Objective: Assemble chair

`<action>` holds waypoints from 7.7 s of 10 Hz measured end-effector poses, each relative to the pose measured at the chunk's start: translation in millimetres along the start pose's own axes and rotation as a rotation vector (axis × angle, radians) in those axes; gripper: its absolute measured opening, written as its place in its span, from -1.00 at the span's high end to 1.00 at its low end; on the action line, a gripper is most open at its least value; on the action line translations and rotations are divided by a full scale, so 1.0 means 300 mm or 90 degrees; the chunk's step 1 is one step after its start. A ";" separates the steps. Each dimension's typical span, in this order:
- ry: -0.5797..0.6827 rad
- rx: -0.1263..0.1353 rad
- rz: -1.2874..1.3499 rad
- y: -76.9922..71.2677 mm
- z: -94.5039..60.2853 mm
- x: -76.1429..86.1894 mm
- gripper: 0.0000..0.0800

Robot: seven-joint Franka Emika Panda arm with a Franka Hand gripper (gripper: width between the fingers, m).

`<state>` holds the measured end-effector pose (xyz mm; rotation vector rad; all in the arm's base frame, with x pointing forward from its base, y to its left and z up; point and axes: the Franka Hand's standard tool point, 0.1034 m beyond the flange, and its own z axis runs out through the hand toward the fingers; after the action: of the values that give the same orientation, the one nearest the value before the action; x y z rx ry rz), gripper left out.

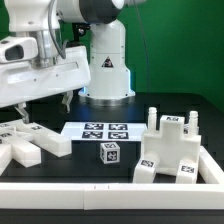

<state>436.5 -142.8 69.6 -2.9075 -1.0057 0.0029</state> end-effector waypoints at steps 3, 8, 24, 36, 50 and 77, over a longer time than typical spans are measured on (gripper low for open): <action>-0.005 -0.004 -0.006 -0.010 0.029 -0.023 -0.62; -0.051 0.029 0.020 -0.088 0.201 -0.087 -0.62; -0.042 0.062 0.379 -0.157 -0.043 0.098 0.28; -0.090 0.020 0.653 -0.215 -0.217 0.528 0.28; -0.031 -0.008 0.641 -0.463 -0.132 0.851 0.28; -0.004 -0.013 0.605 -0.367 -0.067 0.863 -0.62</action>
Offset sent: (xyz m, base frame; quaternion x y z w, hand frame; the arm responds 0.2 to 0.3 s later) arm -0.0262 0.0080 -0.0267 0.0058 0.0165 -0.0047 0.9998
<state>572.6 102.3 101.5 -3.0740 0.4393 0.0470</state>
